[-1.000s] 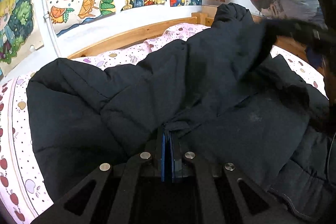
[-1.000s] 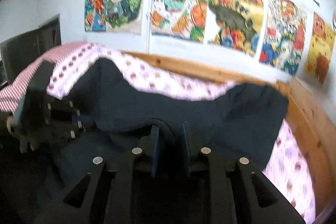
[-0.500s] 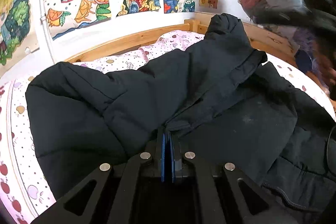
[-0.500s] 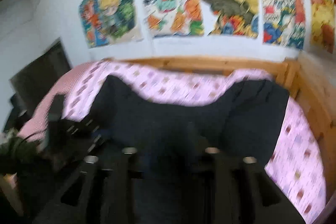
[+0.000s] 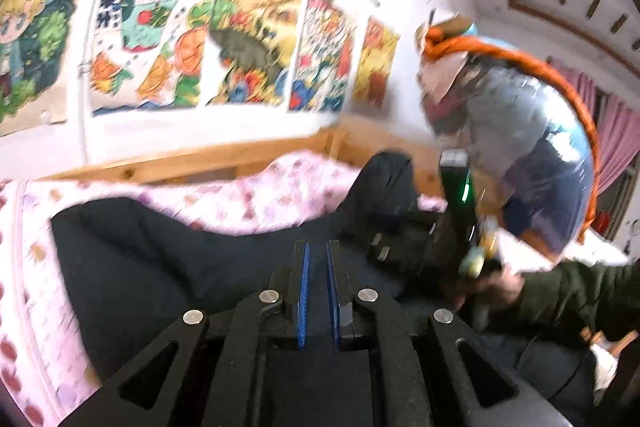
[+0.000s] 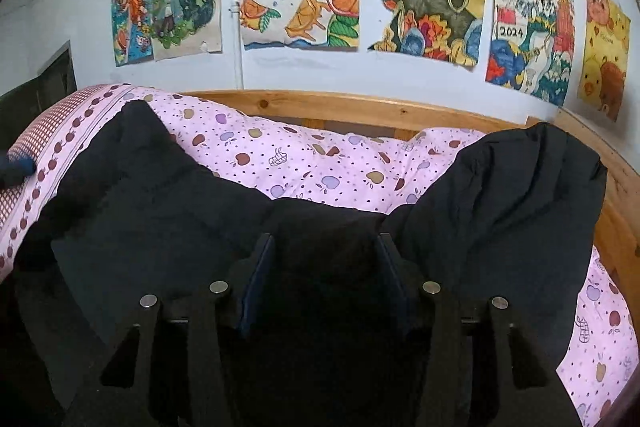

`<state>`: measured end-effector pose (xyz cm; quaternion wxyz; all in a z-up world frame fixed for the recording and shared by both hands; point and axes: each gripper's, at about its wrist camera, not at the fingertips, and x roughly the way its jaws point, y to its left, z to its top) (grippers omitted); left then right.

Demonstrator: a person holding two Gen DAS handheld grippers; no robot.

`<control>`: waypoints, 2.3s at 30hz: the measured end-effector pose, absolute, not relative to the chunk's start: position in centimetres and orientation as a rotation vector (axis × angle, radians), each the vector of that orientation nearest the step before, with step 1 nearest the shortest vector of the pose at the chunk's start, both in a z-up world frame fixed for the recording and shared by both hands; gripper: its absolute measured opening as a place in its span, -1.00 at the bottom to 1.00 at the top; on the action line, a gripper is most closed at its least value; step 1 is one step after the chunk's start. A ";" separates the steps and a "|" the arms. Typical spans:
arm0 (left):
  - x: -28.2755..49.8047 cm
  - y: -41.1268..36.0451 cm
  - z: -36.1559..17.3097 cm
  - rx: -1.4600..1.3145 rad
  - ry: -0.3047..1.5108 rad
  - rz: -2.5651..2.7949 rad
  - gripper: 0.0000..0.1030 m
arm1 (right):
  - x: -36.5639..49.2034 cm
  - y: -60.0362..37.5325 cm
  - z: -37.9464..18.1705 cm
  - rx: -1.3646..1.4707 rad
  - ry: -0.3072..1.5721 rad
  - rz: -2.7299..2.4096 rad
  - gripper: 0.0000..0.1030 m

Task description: Fold large clothes

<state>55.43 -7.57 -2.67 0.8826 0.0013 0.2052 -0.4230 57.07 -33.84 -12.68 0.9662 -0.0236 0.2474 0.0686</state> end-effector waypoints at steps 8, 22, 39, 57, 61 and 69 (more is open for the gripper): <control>60.3 -12.8 -8.4 0.146 0.723 -0.800 -0.58 | 55.7 -34.7 -13.3 -0.090 0.521 0.179 -0.10; 60.0 -15.6 -13.3 0.300 0.743 -0.688 -0.68 | 55.9 -34.9 -18.1 -0.044 0.511 0.161 -0.13; 69.9 -9.7 -5.1 -0.021 0.598 -0.334 -0.57 | 65.1 -38.7 -8.5 0.049 0.499 -0.207 -0.21; 69.7 -7.5 -10.5 -0.036 0.738 -0.301 -0.75 | 61.5 -42.2 -15.8 0.142 0.513 -0.267 -0.36; 67.0 -7.3 -7.5 -0.021 0.616 -0.392 -0.75 | 59.7 -41.7 -12.7 0.167 0.437 -0.178 -0.22; 62.1 -11.4 -5.8 0.082 0.597 -0.620 -0.72 | 57.6 -37.3 -11.5 0.100 0.464 0.041 0.04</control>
